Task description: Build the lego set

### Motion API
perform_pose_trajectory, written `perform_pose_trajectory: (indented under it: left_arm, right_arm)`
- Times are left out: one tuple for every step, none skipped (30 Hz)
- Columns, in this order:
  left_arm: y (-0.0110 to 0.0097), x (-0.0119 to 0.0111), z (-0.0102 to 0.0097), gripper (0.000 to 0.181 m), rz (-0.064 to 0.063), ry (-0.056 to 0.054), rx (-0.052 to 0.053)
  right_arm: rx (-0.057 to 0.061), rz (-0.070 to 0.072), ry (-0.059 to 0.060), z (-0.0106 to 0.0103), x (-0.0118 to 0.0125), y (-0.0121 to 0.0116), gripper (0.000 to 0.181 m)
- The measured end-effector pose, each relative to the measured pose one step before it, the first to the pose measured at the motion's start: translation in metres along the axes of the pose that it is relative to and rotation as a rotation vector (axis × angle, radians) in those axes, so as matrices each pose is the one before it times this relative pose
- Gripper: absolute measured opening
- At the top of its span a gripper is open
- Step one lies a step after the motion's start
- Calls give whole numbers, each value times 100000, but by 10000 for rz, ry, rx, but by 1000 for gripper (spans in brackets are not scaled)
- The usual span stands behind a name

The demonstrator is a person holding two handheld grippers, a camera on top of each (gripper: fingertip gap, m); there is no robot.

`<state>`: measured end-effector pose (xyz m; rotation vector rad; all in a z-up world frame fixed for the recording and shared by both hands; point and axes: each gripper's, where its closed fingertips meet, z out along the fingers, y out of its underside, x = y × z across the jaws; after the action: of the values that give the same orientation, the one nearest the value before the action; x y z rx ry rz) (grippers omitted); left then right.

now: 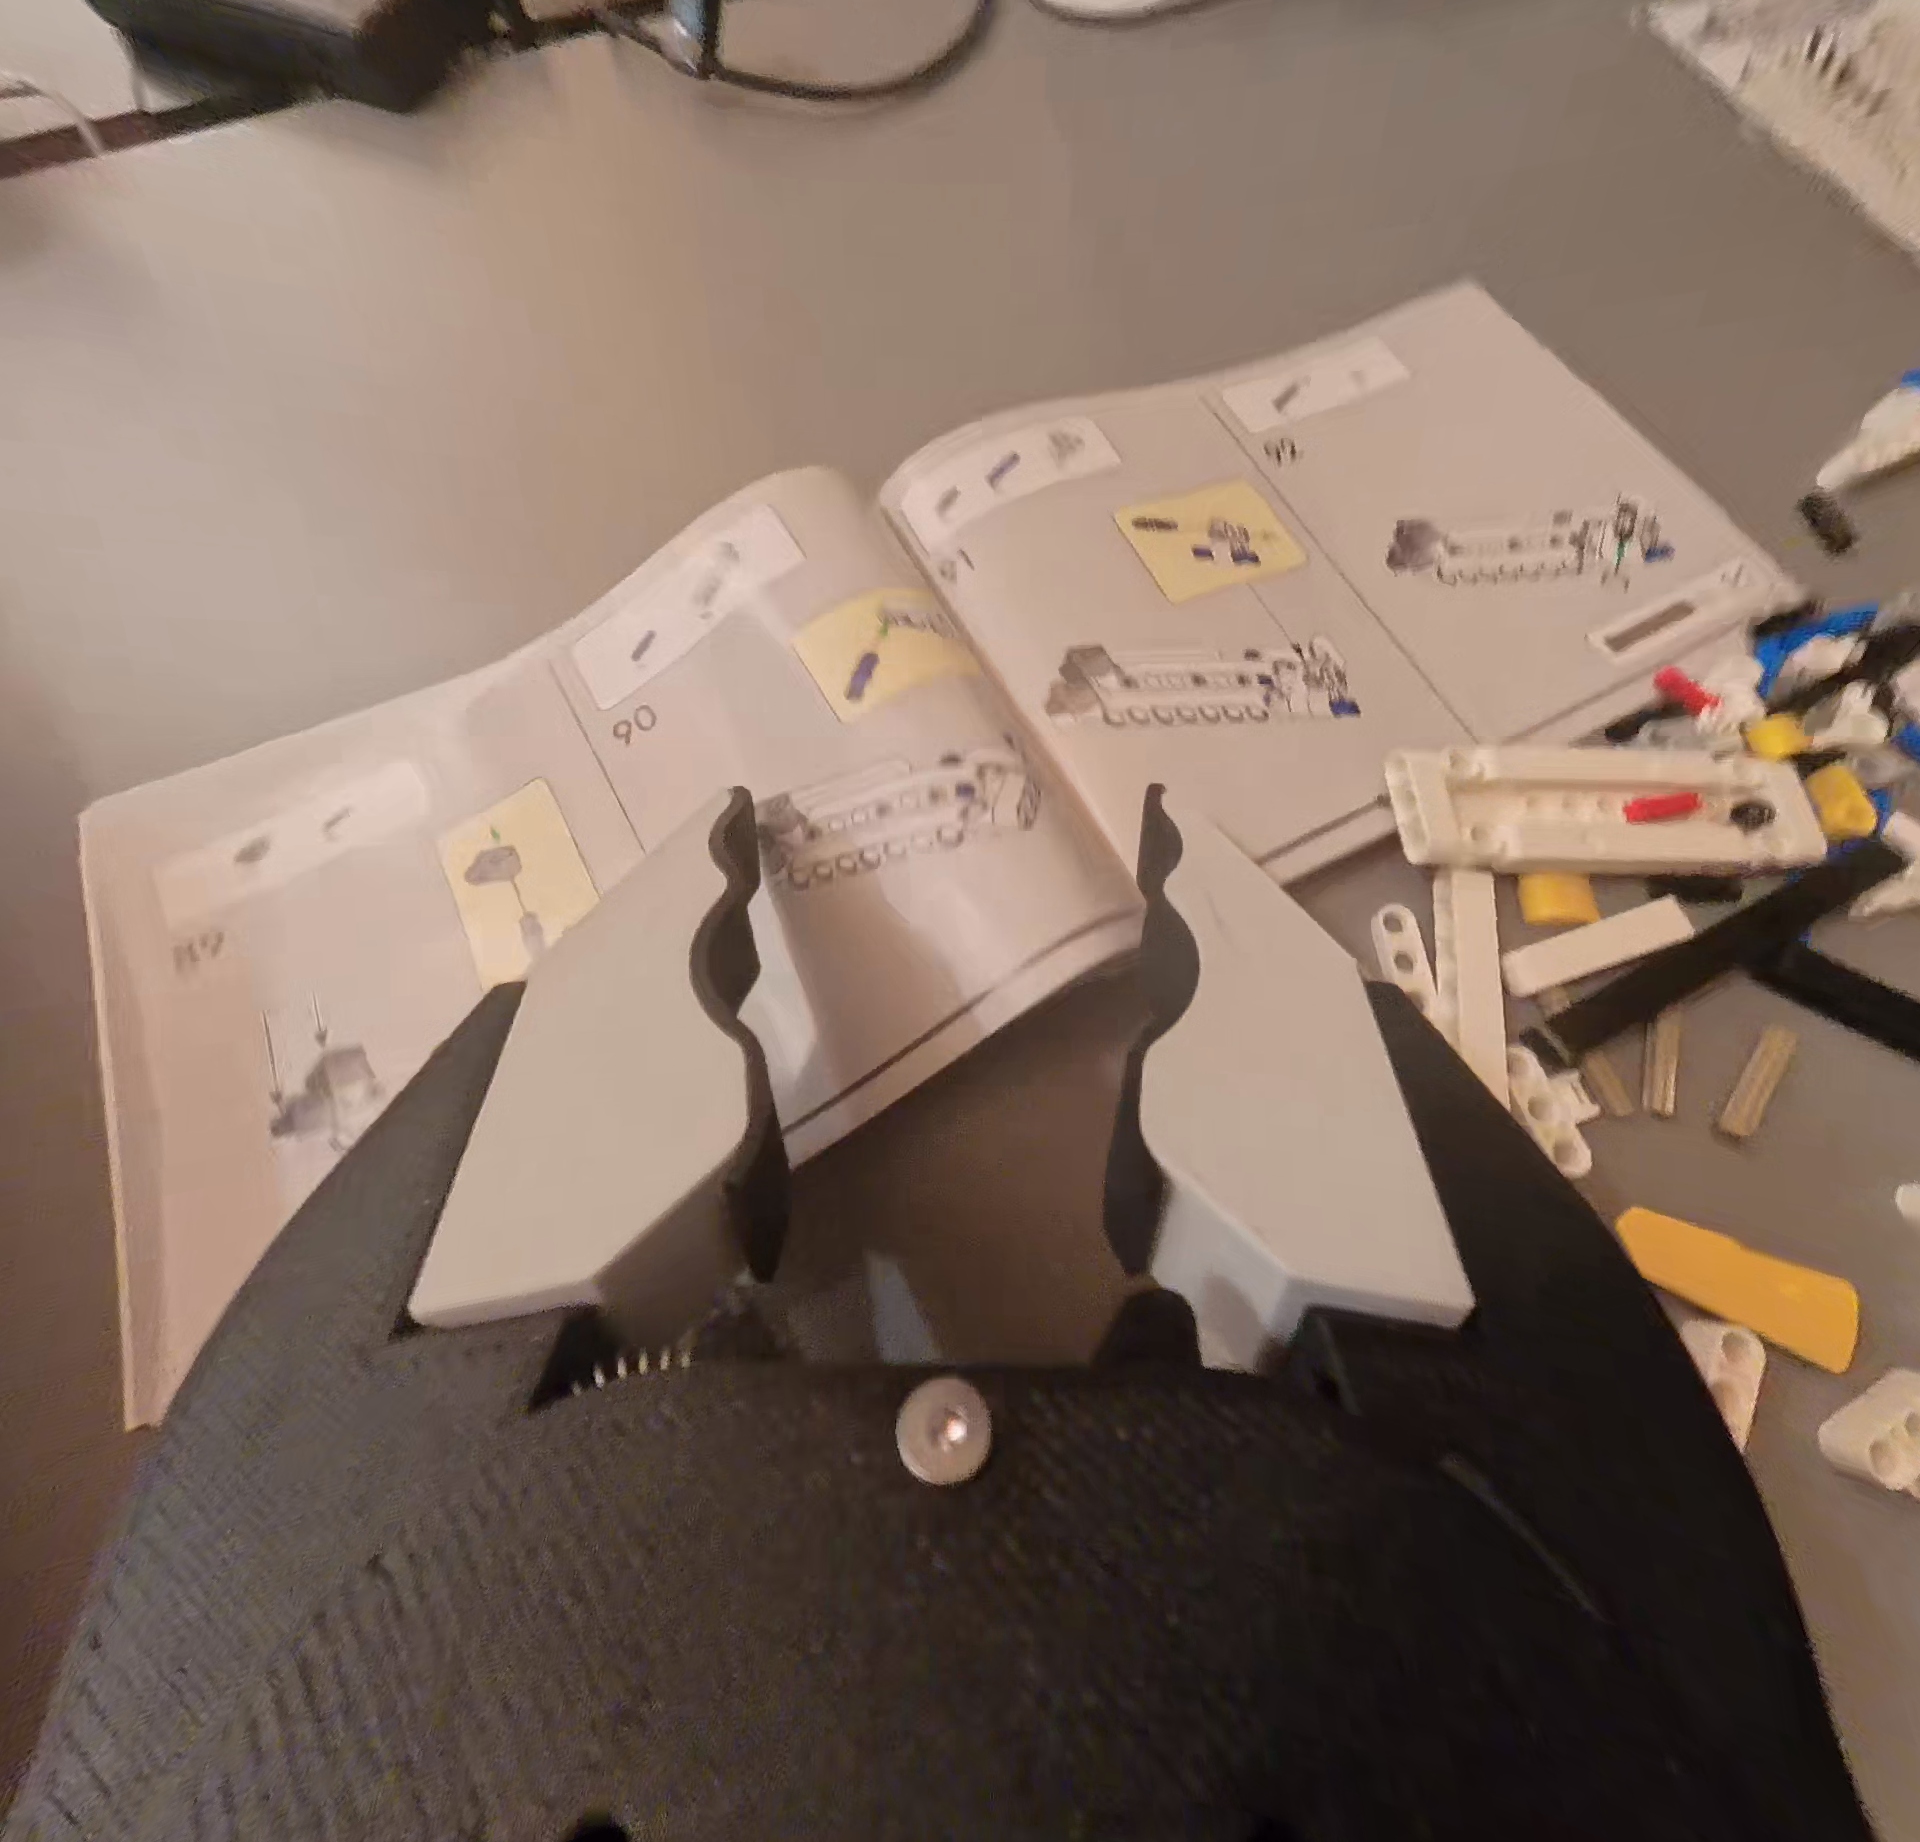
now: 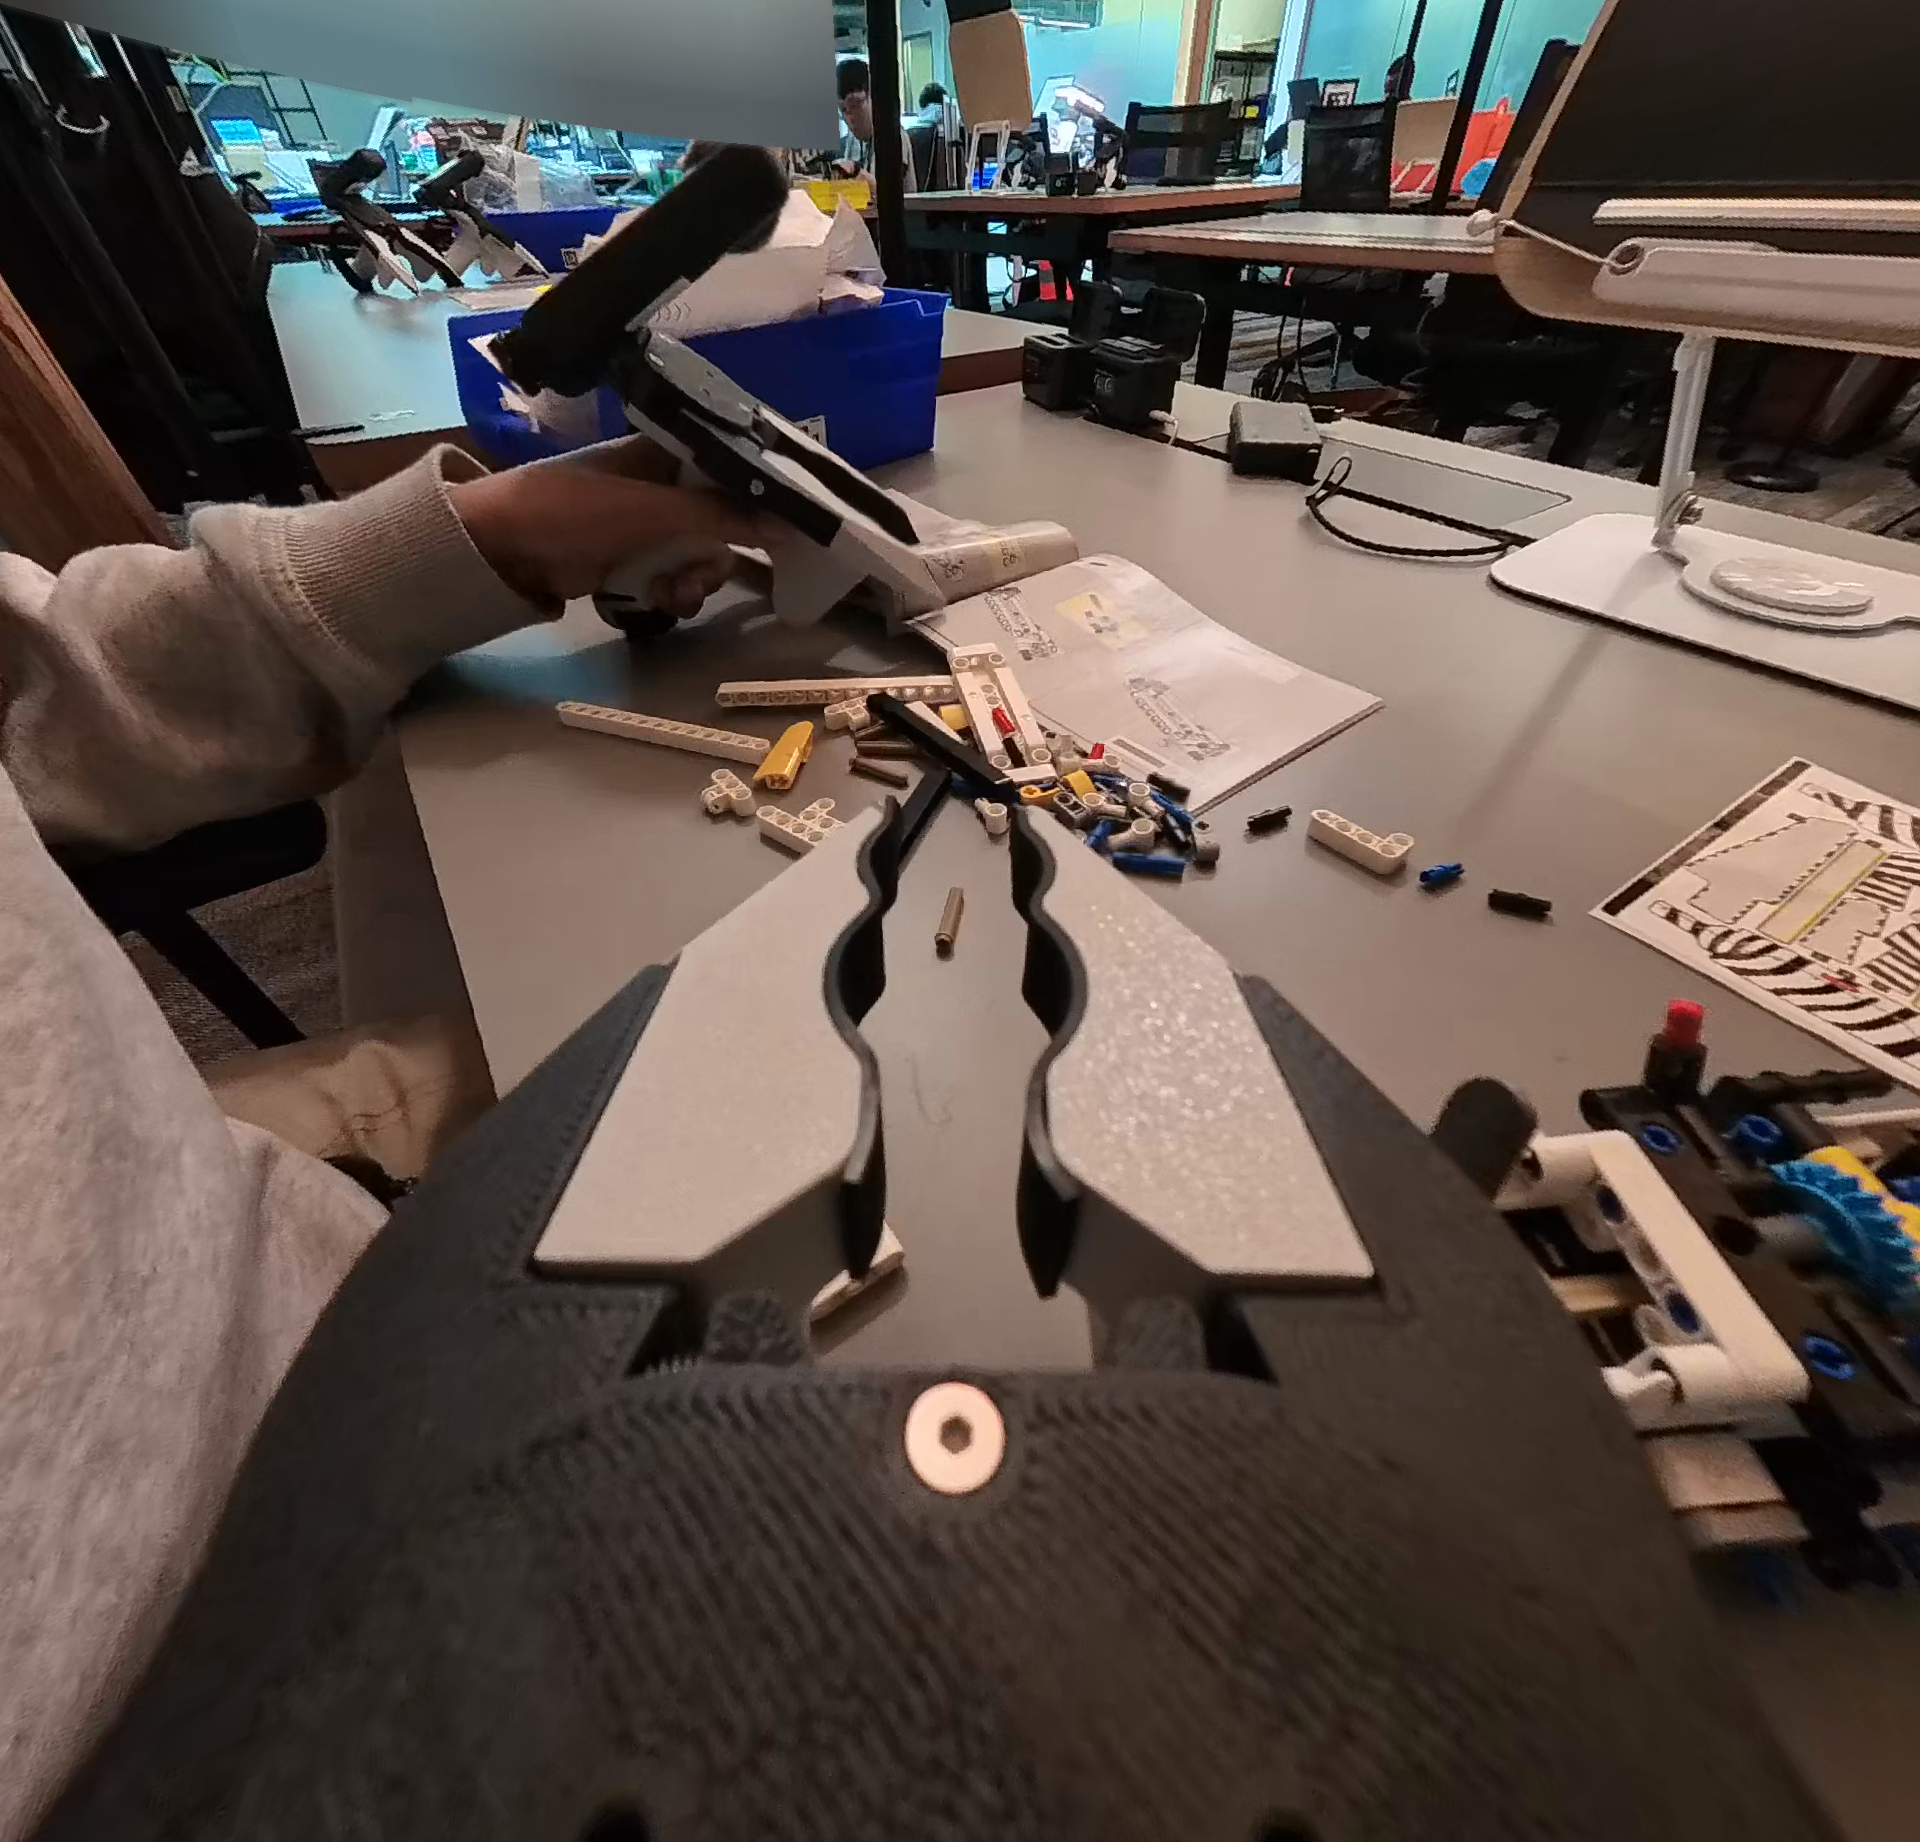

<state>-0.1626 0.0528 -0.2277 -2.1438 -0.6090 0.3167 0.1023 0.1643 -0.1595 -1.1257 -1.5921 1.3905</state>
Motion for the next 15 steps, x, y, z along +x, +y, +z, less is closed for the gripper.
perform_pose_trajectory:
  left_arm:
    - [-519, -356, -184, 73, -312, 63, 340]
    - [-419, -236, -189, 73, -249, 91, 295]
    - [-325, -276, -137, 73, -130, -19, 224]
    - [-177, -270, -87, 71, -30, -144, 122]
    - [-1, -88, 18, 65, 73, -132, -3]
    - [132, -78, 117, 54, 121, -174, -117]
    - [200, -18, 170, 51, 147, -150, -169]
    - [207, -49, 188, 49, 135, -158, -178]
    - [112, 40, 104, 47, 100, -57, -99]
    - [31, -28, 22, 44, 21, -47, -26]
    - [92, -134, 41, 42, -35, -61, -62]
    - [152, -10, 83, 38, -35, 38, -107]
    - [171, 63, 101, 30, -27, 84, -132]
    - [160, 67, 114, 23, 3, 57, -123]
    - [82, 120, 72, 14, 40, 56, -73]
  right_arm:
    - [-9, -46, 40, 22, 13, 10, 20]
    - [-8, -47, 27, 5, -20, 1, 20]
    - [-9, -42, 27, 12, -11, 10, 19]
    - [-10, -35, 33, 8, 2, 12, 19]
    - [-11, -31, 42, 13, 25, 12, 19]
    - [-5, -36, 67, 16, 62, 4, 19]
    - [1, -42, 71, 12, 60, -13, 19]
    - [-5, -38, 44, 10, 18, 4, 19]
    - [-18, -26, 28, 16, 5, 20, 19]
    - [-26, -16, 29, 27, 13, 38, 19]
    - [-24, -17, 32, 33, 31, 25, 19]
    - [-29, -11, 28, 36, 34, 30, 19]
    - [-35, -3, 13, 31, 7, 39, 19]
    - [-26, -4, 9, 25, 10, 29, 19]
    - [-16, -5, 11, 14, 7, 18, 19]
